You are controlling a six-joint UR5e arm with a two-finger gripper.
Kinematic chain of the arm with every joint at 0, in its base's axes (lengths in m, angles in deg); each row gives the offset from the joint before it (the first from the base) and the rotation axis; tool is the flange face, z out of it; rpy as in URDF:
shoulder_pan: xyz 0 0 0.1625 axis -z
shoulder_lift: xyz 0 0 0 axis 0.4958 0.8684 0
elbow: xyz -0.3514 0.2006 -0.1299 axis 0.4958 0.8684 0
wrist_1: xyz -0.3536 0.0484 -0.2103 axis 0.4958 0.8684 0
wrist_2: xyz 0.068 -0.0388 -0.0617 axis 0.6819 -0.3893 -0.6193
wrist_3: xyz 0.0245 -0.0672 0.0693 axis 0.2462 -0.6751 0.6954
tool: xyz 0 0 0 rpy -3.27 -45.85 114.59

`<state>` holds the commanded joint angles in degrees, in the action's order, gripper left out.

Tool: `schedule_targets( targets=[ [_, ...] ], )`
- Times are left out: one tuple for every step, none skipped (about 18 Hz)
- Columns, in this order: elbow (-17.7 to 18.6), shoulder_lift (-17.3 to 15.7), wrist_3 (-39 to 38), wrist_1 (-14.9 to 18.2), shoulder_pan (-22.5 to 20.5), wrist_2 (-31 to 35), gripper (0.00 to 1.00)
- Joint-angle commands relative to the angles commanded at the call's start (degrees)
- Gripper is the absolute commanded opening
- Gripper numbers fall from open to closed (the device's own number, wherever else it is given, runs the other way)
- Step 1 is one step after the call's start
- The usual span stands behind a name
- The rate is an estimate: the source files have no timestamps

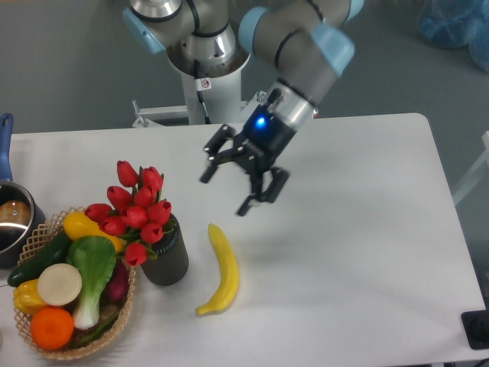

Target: Insert the flowers into the vase

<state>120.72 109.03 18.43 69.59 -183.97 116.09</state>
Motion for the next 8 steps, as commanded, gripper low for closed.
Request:
schedule_targets(
  targets=[
    [-0.53,-0.97,0.09,0.0,0.26,3.26,1.0],
    [-0.71,-1.15,0.09,0.0,0.27,5.9,1.0],
    [-0.71,-1.15,0.18,0.0,0.44,7.58,1.0],
    [-0.71,-1.15,0.18,0.0,0.53,8.03,1.0],
    [-0.88,-1.33,0.18,0.0,0.53,8.21,1.0],
    [-1.06,-1.15,0.18,0.0,0.44,8.21,1.0],
    [-1.15,-1.15,0.18,0.0,0.44,8.21,1.0],
    [-1.15,-1.15,0.18,0.0,0.44,8.21,1.0]
  ],
)
